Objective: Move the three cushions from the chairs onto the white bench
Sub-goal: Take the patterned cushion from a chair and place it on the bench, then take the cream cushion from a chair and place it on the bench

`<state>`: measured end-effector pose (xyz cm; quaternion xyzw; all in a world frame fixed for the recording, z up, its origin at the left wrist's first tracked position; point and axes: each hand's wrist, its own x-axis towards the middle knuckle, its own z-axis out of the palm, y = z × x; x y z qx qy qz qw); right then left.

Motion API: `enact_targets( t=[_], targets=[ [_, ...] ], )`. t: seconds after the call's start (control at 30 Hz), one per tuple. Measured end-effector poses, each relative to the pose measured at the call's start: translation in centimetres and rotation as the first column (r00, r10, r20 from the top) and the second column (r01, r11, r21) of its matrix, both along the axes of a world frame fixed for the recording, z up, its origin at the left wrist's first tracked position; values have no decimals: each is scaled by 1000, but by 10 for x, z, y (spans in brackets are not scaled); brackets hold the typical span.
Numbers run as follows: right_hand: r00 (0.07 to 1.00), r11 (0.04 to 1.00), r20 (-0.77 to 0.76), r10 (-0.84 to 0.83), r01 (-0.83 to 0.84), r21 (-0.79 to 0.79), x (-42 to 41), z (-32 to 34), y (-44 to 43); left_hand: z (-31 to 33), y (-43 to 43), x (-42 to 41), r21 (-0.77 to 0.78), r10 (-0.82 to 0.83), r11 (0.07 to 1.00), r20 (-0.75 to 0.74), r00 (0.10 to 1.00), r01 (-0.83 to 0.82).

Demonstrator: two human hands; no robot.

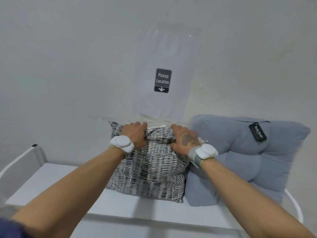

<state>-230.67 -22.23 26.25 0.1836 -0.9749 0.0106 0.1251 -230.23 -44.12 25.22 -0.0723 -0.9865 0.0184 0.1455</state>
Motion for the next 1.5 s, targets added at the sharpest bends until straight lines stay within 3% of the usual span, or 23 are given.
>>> enact_targets(
  t=[0.1, 0.2, 0.47, 0.77, 0.97, 1.2, 1.3, 1.43, 1.5],
  targets=[
    [966, 989, -257, 25, 13, 145, 1, -8, -10, -5, -3, -4, 39, 25, 999, -65, 998, -23],
    [943, 983, -329, 50, 13, 185, 3, -16, -19, -16, -8, -2, 29, 94, 995, -125, 988, -91],
    [987, 993, -114, 110, -103, 65, -4, -39, -11, -29, -5, 5, -35, 188, 981, -107, 976, -192],
    [941, 955, -168, 295, -295, 24, 15, -18, -28, -14, -5, 57, 71, 284, 958, -106, 953, -277],
    [851, 865, -161, 500, -501, 32, 52, -15, -93, -14, -40, 126, 67, 432, 901, -65, 899, -428],
    [665, 666, -50, 745, -741, 83, 140, -11, -214, -6, -127, 278, 50, 694, 720, -43, 719, -692],
    [496, 495, 8, 868, -867, 55, 223, -11, -288, -7, -175, 382, 79, 828, 556, 42, 560, -828],
    [362, 358, 86, 928, -932, 58, 307, -17, -349, -12, -209, 480, 43, 910, 389, 136, 391, -920],
    [249, 243, 132, 960, -968, 55, 378, -24, -387, -18, -228, 561, 29, 948, 265, 172, 266, -964]
  ],
)
